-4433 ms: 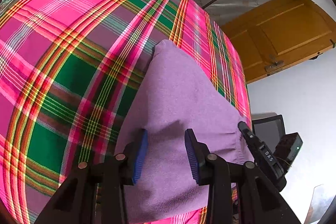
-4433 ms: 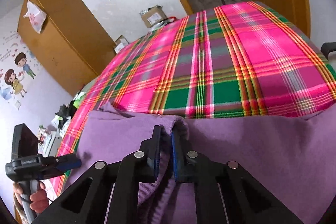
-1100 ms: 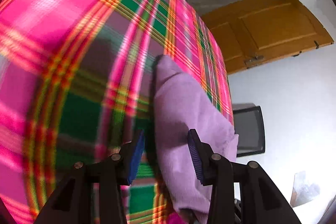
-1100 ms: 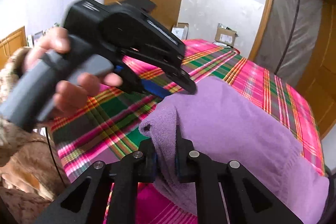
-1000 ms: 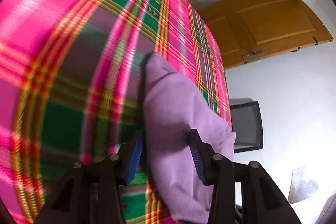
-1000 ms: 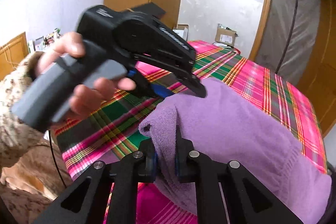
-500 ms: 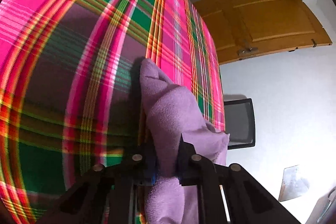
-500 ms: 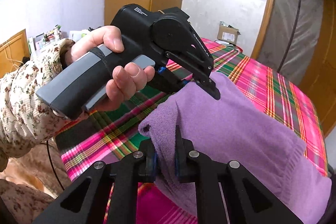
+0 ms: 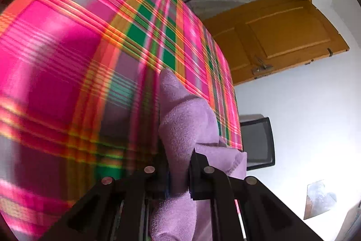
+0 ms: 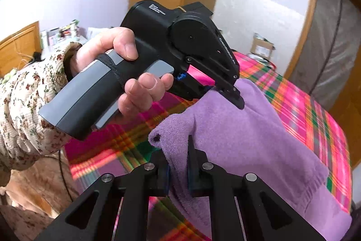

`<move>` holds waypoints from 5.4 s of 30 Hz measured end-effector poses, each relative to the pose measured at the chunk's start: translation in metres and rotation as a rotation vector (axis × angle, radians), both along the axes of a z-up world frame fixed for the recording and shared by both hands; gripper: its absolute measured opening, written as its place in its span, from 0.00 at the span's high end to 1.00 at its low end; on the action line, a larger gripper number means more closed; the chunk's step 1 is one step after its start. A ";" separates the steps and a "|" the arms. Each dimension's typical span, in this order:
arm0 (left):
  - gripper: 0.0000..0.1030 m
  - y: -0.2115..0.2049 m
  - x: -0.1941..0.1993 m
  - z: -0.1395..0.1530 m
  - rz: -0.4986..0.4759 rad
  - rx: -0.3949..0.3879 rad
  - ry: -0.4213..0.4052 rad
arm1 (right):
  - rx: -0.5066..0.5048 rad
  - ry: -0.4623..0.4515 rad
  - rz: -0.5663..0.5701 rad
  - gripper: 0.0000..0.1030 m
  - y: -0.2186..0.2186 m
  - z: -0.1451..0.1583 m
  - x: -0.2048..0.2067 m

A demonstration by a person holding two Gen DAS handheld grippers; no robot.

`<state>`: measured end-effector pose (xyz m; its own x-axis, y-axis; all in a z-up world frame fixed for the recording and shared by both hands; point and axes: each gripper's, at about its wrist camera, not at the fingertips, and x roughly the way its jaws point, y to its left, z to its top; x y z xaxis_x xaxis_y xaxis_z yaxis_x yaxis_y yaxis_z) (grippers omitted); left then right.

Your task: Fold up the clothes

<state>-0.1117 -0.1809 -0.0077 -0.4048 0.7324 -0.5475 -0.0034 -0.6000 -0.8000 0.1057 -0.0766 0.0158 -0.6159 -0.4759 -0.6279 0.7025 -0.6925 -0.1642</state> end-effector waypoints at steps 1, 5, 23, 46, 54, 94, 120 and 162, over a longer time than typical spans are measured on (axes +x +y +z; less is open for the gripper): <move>0.89 -0.010 0.003 0.000 0.015 -0.004 -0.002 | -0.006 -0.002 0.021 0.89 -0.007 0.000 0.000; 0.89 -0.044 0.015 -0.001 0.072 -0.024 -0.012 | -0.008 -0.033 0.106 0.89 -0.036 -0.004 -0.012; 0.80 -0.072 0.020 -0.025 0.169 -0.093 -0.084 | -0.078 -0.222 0.146 0.85 -0.070 -0.029 -0.051; 0.68 -0.022 0.093 0.052 0.317 -0.367 0.023 | -0.274 -0.242 0.039 0.64 0.058 0.014 -0.036; 0.68 0.033 0.099 0.064 0.279 -0.361 0.087 | -0.303 -0.229 -0.225 0.64 0.165 0.004 -0.050; 0.68 0.308 -0.016 0.004 -0.278 -0.346 0.067 | -0.318 -0.211 -1.064 0.63 0.494 -0.018 -0.064; 0.66 0.333 -0.017 0.003 -0.340 -0.306 0.037 | -0.356 -0.214 -1.057 0.94 0.510 -0.013 -0.057; 0.57 0.509 -0.057 0.020 -0.647 -0.576 0.213 | -0.487 -0.254 -1.036 0.60 0.514 -0.024 -0.048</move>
<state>-0.1687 0.3281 0.0124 -0.1426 0.4876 -0.8613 -0.5950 -0.7377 -0.3191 0.0578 0.4375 -0.0085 -0.7333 -0.0451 -0.6784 -0.2593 -0.9038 0.3404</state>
